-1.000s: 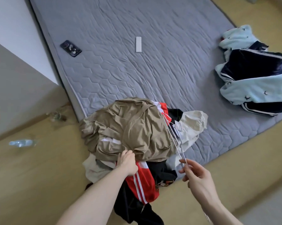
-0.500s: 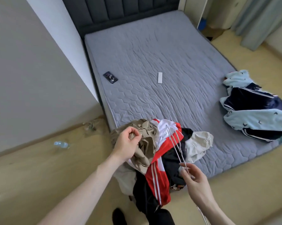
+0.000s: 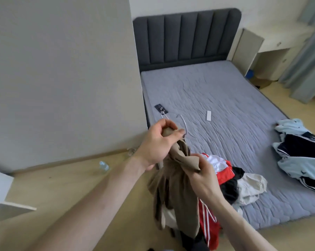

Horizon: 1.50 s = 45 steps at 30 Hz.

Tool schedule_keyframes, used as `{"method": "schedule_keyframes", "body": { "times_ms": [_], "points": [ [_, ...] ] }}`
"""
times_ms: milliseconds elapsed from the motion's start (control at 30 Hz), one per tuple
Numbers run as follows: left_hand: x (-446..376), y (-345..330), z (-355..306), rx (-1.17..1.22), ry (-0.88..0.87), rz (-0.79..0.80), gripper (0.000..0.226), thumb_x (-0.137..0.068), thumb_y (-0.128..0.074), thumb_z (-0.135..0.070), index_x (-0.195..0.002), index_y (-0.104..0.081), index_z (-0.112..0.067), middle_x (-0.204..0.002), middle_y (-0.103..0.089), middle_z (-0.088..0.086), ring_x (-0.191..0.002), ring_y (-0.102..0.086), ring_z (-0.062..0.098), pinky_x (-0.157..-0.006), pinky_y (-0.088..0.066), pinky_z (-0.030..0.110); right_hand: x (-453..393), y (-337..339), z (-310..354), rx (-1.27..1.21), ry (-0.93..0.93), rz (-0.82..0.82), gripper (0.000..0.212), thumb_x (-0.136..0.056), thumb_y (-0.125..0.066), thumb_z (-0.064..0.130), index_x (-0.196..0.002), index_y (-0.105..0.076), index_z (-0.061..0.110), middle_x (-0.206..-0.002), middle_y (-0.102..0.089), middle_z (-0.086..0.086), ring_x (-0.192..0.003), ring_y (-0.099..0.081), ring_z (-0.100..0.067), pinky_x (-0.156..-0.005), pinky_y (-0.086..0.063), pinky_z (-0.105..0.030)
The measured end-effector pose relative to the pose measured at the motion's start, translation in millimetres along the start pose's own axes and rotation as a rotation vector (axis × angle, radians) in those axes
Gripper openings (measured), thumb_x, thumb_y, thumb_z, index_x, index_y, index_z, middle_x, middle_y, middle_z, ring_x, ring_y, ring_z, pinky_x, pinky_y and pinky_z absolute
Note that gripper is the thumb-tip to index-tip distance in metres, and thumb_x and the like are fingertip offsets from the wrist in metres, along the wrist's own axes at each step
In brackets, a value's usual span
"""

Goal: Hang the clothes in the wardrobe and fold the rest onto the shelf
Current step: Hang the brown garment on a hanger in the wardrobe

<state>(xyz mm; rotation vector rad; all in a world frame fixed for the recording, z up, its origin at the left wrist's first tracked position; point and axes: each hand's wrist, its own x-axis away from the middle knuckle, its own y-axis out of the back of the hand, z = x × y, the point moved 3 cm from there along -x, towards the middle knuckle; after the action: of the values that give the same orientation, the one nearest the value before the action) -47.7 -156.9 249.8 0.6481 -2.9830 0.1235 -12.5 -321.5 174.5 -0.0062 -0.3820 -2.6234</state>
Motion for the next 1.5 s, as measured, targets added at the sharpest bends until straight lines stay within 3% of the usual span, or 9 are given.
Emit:
{"method": "schedule_keyframes", "body": {
  "times_ms": [167,367,567,700,800,900,1067,1167,1500],
  "points": [
    [22.8,76.1,-13.6,-0.147,0.042,0.046,0.065,-0.067,-0.095,-0.031,-0.119,-0.062,-0.012,-0.105,-0.069,0.005,-0.097,-0.066,0.016,-0.092,-0.057,0.037,1.6,-11.5,35.5,-0.033,0.015,0.082,0.046,-0.096,-0.061,-0.006,-0.088,-0.076,0.037,-0.084,-0.076,0.009,-0.082,-0.066,-0.003,-0.075,-0.054,-0.023],
    [59.0,144.6,-13.4,0.187,-0.041,-0.007,0.056,-0.084,-0.074,-0.001,-0.137,-0.057,-0.008,-0.130,-0.065,0.001,-0.115,-0.068,0.018,-0.096,-0.056,0.029,6.6,-18.9,51.5,-0.196,-0.145,0.118,0.031,-0.096,-0.054,-0.002,-0.090,-0.077,0.018,-0.083,-0.079,0.006,-0.083,-0.075,-0.007,-0.074,-0.059,-0.024],
    [103.1,145.0,87.8,-0.241,0.234,-0.029,0.103,-0.064,-0.095,-0.034,-0.149,-0.036,-0.034,-0.142,-0.048,-0.018,-0.132,-0.050,0.004,-0.101,-0.045,0.023,7.8,-46.9,51.6,-0.279,-0.284,0.083,0.024,-0.095,-0.053,-0.003,-0.094,-0.074,0.011,-0.087,-0.079,-0.010,-0.093,-0.071,-0.033,-0.090,-0.054,-0.044],
    [121.6,116.0,159.2,0.024,0.624,0.033,0.084,-0.079,-0.073,-0.018,-0.154,-0.034,-0.022,-0.130,-0.057,-0.004,-0.098,-0.067,0.006,-0.071,-0.054,0.019,10.8,-59.6,60.0,-0.316,-0.324,0.089,0.022,-0.094,-0.053,0.001,-0.102,-0.072,0.011,-0.102,-0.076,-0.018,-0.099,-0.071,-0.036,-0.097,-0.055,-0.053],
    [119.5,99.6,192.2,0.014,0.704,-0.034,0.067,-0.073,-0.068,-0.035,-0.138,-0.049,-0.031,-0.122,-0.067,0.003,-0.096,-0.072,0.015,-0.083,-0.056,0.032,12.1,-64.9,60.9,-0.315,-0.353,0.115,0.026,-0.094,-0.052,0.003,-0.110,-0.072,0.007,-0.106,-0.076,-0.021,-0.105,-0.070,-0.039,-0.101,-0.054,-0.056],
    [105.1,93.7,210.2,0.017,0.712,-0.187,0.033,-0.098,-0.062,-0.022,-0.131,-0.062,-0.015,-0.123,-0.068,0.013,-0.110,-0.068,0.031,-0.099,-0.055,0.039,15.4,-64.5,62.5,-0.320,-0.348,0.132,0.028,-0.096,-0.047,0.000,-0.109,-0.072,0.004,-0.105,-0.076,-0.022,-0.097,-0.071,-0.035,-0.094,-0.055,-0.051],
    [92.8,143.3,189.0,-0.315,0.507,-0.202,0.014,-0.092,-0.064,-0.021,-0.089,-0.077,-0.024,-0.085,-0.076,-0.003,-0.079,-0.070,0.015,-0.068,-0.056,0.028,9.9,-30.5,60.2,-0.290,-0.286,0.042,0.027,-0.099,-0.046,-0.001,-0.100,-0.072,0.007,-0.087,-0.079,-0.010,-0.078,-0.076,-0.020,-0.077,-0.059,-0.038],
    [77.3,187.2,155.1,-0.192,0.336,-0.329,0.018,-0.074,-0.067,-0.019,-0.087,-0.080,-0.016,-0.089,-0.079,0.005,-0.086,-0.075,0.023,-0.090,-0.061,0.045,7.6,-0.7,52.7,-0.212,-0.258,-0.036,0.030,-0.100,-0.046,-0.003,-0.088,-0.070,0.012,-0.073,-0.076,-0.005,-0.064,-0.073,-0.013,-0.062,-0.059,-0.030],
    [73.1,203.1,8.9,-0.430,-0.084,-0.420,0.026,-0.091,-0.065,-0.025,-0.076,-0.052,-0.009,-0.066,-0.050,-0.002,-0.061,-0.045,0.010,-0.060,-0.036,0.027,-6.8,23.8,18.9,-0.054,-0.206,-0.132,0.034,-0.097,-0.052,-0.007,-0.093,-0.071,0.021,-0.096,-0.071,-0.008,-0.094,-0.066,-0.029,-0.093,-0.053,-0.046]
  ]
}}
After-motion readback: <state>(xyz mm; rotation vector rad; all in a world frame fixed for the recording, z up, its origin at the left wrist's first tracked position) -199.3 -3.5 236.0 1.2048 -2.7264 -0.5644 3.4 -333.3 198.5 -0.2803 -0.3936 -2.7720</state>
